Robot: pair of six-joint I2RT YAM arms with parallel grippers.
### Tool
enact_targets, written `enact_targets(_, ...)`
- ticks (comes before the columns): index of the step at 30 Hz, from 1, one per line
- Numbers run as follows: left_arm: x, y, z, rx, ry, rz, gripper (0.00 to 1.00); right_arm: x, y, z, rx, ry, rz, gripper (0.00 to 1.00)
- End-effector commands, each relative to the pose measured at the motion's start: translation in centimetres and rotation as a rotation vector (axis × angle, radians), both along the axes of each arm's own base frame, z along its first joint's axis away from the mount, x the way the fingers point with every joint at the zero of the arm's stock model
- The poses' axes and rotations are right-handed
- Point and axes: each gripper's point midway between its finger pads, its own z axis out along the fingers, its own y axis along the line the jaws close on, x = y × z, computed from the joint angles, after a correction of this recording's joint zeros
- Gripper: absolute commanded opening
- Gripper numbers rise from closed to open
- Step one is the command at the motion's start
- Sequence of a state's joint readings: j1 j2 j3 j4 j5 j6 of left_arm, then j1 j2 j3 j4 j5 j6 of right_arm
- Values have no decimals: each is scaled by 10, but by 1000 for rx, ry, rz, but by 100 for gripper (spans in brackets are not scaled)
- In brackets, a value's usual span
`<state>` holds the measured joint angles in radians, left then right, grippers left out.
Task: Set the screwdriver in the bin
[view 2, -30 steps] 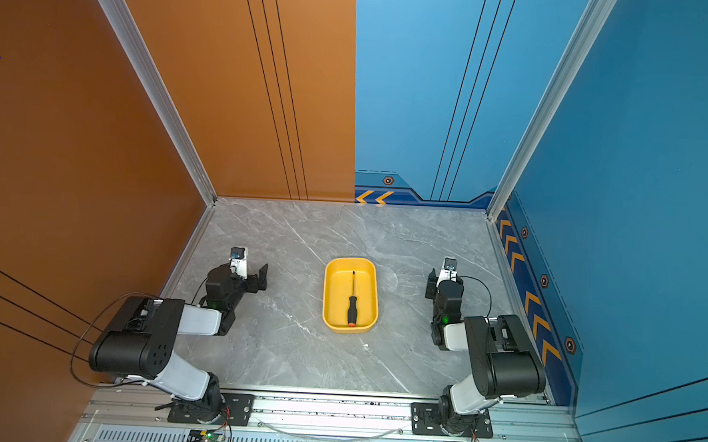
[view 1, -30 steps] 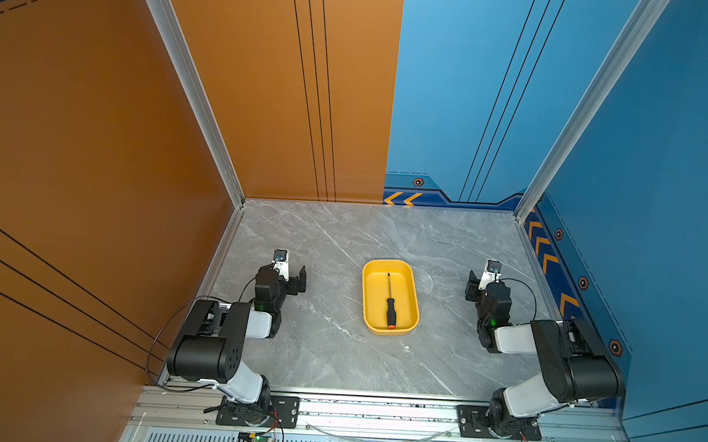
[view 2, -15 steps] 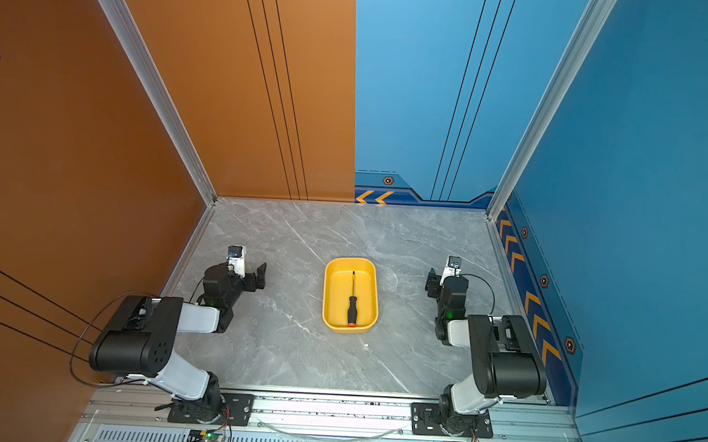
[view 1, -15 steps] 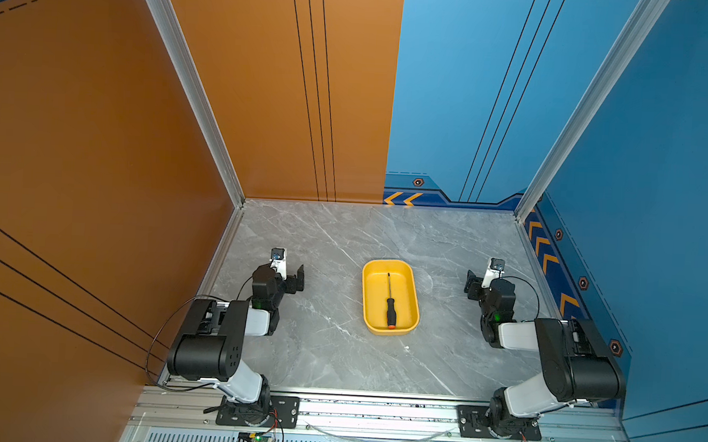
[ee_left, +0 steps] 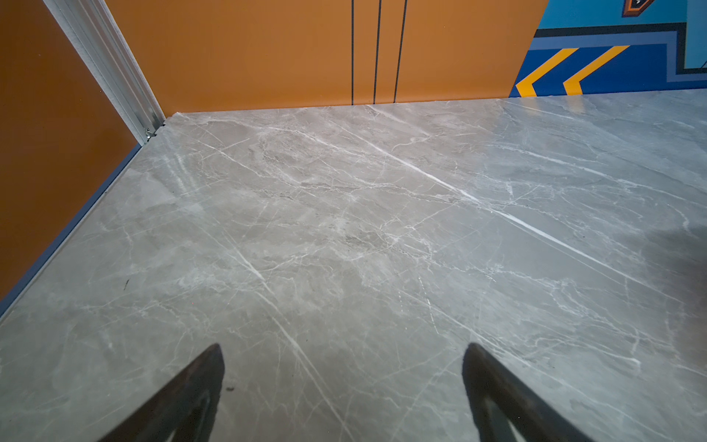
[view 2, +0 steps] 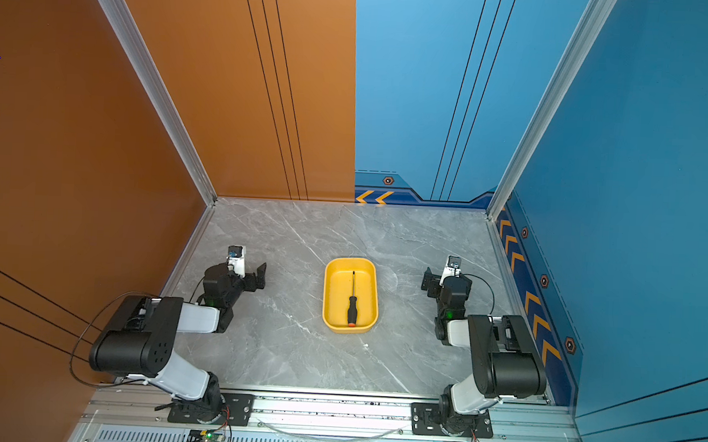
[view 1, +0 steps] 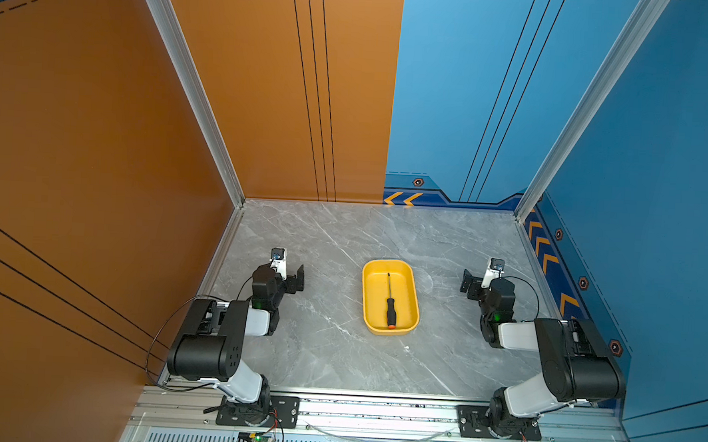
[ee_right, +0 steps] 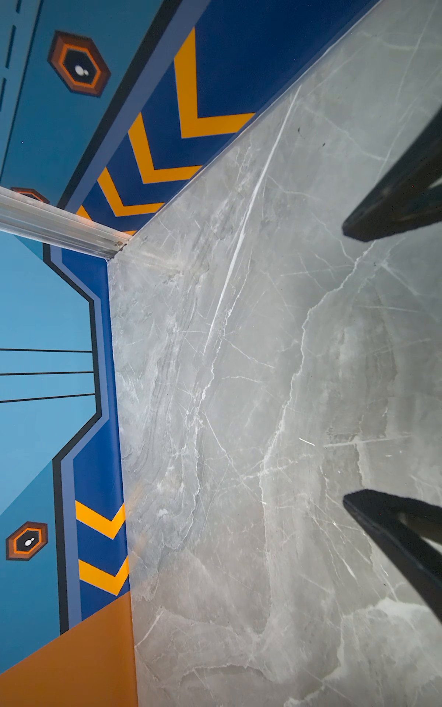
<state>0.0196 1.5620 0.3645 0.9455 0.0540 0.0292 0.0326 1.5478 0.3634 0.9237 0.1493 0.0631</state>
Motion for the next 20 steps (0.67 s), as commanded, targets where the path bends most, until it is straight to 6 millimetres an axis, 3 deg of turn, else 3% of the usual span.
enact_targets(1,2,-1,0,-14,5,-2,98,2,1,1,-4,2,3,100)
enact_targets(20,3,1,0,-4,5,19,98,2,1,1,-3,2,1,100)
